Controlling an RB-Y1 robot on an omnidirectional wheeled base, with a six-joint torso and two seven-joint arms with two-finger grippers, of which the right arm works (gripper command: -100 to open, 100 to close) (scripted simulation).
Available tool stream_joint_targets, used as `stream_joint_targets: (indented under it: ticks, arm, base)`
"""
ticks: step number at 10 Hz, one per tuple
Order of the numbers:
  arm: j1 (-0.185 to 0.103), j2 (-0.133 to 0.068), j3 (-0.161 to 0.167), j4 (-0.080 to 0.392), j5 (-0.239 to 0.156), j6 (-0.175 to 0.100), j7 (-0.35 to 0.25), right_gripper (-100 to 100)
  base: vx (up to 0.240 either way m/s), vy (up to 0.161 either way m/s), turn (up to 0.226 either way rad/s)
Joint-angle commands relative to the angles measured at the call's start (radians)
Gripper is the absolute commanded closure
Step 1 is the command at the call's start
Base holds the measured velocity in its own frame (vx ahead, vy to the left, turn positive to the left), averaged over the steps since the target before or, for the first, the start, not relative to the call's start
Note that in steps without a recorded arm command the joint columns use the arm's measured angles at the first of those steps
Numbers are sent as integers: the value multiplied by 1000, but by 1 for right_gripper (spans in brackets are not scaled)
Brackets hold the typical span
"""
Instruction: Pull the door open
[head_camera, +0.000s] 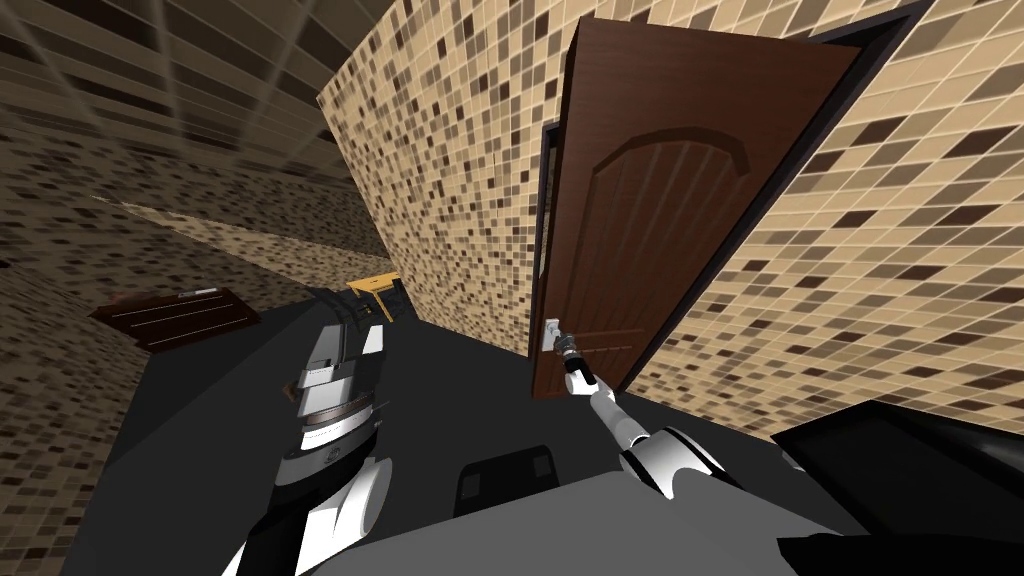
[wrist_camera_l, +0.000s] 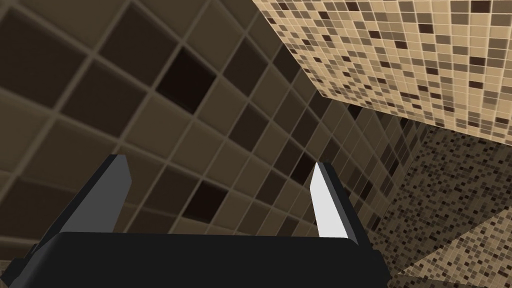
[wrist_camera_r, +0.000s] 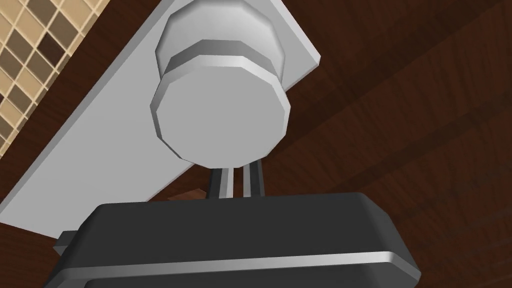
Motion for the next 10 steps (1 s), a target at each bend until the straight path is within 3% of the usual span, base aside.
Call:
stream_joint_targets:
  ticks: [1, 2, 3, 8, 10]
  arm:
    - [-16, 7, -3, -15, -10, 2, -50, 100]
    - [-16, 7, -3, -15, -10, 2, -58, 100]
    - [2, 14, -1, -24, -32, 20, -76, -100]
    - [2, 58, 19, -65, -117, 46, -191, -100]
    - [2, 58, 19, -65, -117, 46, -191, -100]
  base:
    - [-102, -87, 168]
    - [-54, -49, 63]
    - [-62, -37, 5]
    - [-114, -43, 8]
    - [-40, 10, 28]
